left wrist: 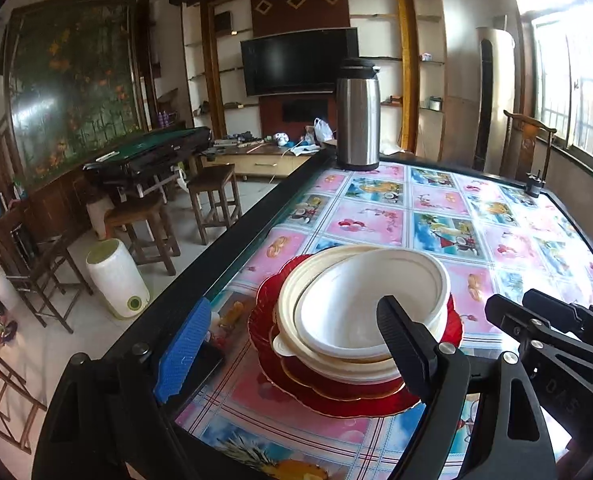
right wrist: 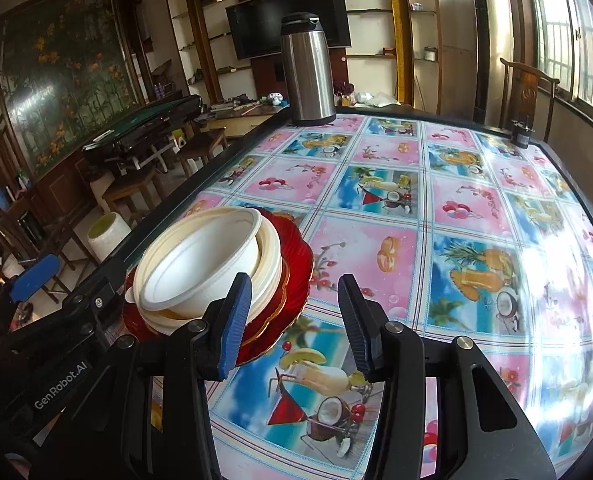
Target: Organize plates and bowls
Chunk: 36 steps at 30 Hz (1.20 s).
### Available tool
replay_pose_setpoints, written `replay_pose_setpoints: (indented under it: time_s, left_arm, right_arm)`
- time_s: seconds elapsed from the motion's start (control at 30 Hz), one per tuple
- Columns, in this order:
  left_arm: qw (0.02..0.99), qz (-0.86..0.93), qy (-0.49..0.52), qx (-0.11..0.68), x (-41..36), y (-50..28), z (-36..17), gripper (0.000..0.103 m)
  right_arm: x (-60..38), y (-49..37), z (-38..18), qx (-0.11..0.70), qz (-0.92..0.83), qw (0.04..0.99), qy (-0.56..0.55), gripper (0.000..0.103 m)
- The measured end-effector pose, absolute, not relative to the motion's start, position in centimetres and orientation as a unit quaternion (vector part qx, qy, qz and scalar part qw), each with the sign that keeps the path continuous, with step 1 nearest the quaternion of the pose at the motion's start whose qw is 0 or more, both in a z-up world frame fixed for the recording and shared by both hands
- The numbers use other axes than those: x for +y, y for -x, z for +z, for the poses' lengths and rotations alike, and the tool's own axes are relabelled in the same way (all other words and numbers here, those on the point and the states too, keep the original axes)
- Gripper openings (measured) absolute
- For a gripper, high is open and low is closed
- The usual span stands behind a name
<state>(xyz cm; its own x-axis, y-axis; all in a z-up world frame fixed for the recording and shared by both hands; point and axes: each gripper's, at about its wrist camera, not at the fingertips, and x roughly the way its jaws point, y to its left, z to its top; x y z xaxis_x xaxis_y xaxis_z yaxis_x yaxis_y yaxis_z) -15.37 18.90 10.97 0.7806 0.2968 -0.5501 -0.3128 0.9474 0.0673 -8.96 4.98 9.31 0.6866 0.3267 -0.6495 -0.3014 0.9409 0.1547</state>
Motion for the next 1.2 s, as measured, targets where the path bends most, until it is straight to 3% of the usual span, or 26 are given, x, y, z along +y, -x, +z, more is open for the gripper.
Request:
replay_pose_setpoints:
  time_s: [1.2]
  left_arm:
    - [0.940,0.116,0.037,0.318,17.5,13.5,10.3,0.085]
  right_arm:
    - [3.2,8.5,8.9,0.367,0.162,0.916,-0.022,0.045]
